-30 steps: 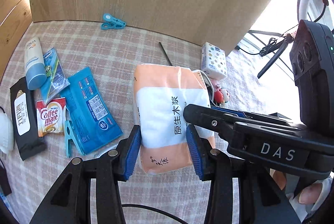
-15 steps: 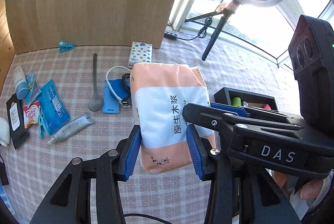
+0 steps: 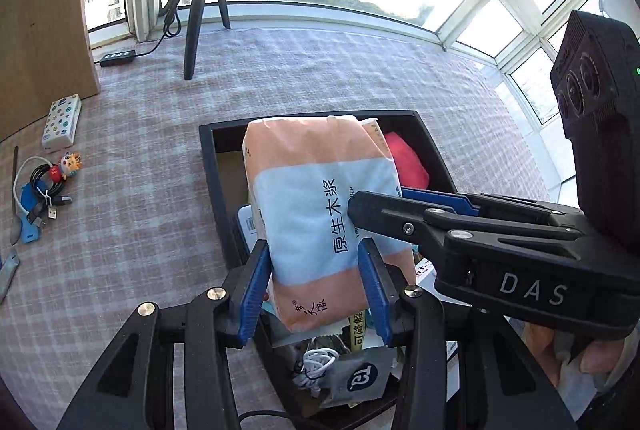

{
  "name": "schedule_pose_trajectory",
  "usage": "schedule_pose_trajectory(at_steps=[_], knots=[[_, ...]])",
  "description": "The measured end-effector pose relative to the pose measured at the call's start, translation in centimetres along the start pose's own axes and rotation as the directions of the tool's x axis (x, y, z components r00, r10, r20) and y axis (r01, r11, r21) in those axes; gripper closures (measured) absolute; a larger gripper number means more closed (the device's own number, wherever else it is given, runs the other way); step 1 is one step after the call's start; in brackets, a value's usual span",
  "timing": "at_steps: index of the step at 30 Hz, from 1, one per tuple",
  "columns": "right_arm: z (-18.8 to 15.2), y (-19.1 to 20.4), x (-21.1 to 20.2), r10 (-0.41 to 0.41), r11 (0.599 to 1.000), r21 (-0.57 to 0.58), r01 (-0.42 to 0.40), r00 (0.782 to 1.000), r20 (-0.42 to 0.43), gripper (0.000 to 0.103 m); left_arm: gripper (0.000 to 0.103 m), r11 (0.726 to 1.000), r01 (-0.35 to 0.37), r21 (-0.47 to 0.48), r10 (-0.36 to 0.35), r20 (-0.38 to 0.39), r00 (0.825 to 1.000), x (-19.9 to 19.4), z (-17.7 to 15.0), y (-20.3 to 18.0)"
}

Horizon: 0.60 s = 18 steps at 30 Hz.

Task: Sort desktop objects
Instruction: 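Carry the tissue pack into the black tray and open both grippers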

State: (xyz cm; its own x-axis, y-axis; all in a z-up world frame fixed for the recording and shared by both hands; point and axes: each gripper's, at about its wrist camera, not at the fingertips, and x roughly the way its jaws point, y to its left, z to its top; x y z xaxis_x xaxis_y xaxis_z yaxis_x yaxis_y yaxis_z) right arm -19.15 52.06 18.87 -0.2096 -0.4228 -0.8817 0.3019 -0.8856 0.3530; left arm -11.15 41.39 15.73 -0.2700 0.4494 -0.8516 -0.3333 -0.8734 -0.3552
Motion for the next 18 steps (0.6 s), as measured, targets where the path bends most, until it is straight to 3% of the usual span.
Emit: schedule_pose_trajectory(at_steps=[10, 18], knots=[[-1.8, -8.5, -4.1, -0.059, 0.993, 0.1, 0.055, 0.998, 0.036, 0.068, 0.06, 0.995, 0.046, 0.087, -0.042, -0.047, 0.998, 3.4, 0.7, -7.1], [-2.3, -10.4, -6.0, -0.108, 0.988, 0.119, 0.096, 0.99, 0.093, 0.068, 0.061, 0.996, 0.011, 0.086, -0.007, -0.041, 0.999, 2.9, 0.9, -6.5]])
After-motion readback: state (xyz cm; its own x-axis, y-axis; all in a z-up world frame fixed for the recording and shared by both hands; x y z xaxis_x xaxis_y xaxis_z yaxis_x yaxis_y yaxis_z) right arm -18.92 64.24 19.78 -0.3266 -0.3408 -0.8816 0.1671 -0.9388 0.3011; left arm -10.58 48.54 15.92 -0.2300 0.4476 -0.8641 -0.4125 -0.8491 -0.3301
